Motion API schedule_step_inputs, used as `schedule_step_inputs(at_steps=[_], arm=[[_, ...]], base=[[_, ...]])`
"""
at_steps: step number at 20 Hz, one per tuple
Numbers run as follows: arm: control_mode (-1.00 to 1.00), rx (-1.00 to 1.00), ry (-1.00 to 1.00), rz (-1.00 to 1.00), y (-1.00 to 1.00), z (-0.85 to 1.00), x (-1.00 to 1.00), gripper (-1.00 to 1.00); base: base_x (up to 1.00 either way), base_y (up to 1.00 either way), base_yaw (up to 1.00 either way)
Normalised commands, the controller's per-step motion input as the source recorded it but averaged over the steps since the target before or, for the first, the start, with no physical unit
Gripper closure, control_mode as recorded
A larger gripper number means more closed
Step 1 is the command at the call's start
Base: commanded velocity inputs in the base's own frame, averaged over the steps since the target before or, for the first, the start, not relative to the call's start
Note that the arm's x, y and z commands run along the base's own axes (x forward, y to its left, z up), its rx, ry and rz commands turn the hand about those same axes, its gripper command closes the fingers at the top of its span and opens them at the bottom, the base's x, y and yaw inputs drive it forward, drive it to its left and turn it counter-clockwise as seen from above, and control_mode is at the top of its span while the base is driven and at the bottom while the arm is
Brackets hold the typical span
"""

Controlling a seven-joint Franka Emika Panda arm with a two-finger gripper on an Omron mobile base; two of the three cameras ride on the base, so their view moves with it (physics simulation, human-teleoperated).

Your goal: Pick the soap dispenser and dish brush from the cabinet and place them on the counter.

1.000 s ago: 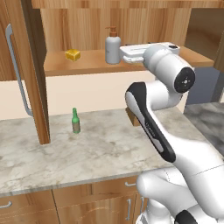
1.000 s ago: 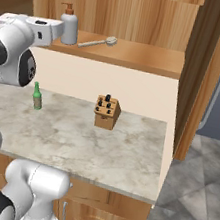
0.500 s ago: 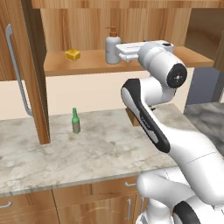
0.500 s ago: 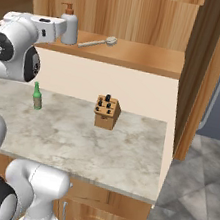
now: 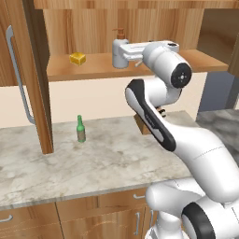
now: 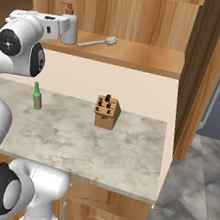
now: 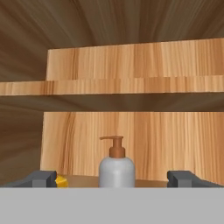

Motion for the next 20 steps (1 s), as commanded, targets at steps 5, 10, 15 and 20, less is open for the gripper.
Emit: schedule_step_inputs(at_steps=[5, 10, 15, 20], arm=[[-1.0, 0.0, 0.0, 0.0, 0.04, 0.0, 0.28, -1.0], [-1.0, 0.0, 0.0, 0.0, 0.04, 0.0, 0.28, -1.0], [-1.0, 0.0, 0.0, 0.0, 0.06, 0.0, 0.27, -1.0], [-1.0, 0.0, 0.0, 0.0, 0.06, 0.0, 0.31, -1.0]], base=[[0.0, 0.0, 0.0], [0.0, 0.0, 0.0], [0.0, 0.0, 0.0], [0.0, 0.0, 0.0]])
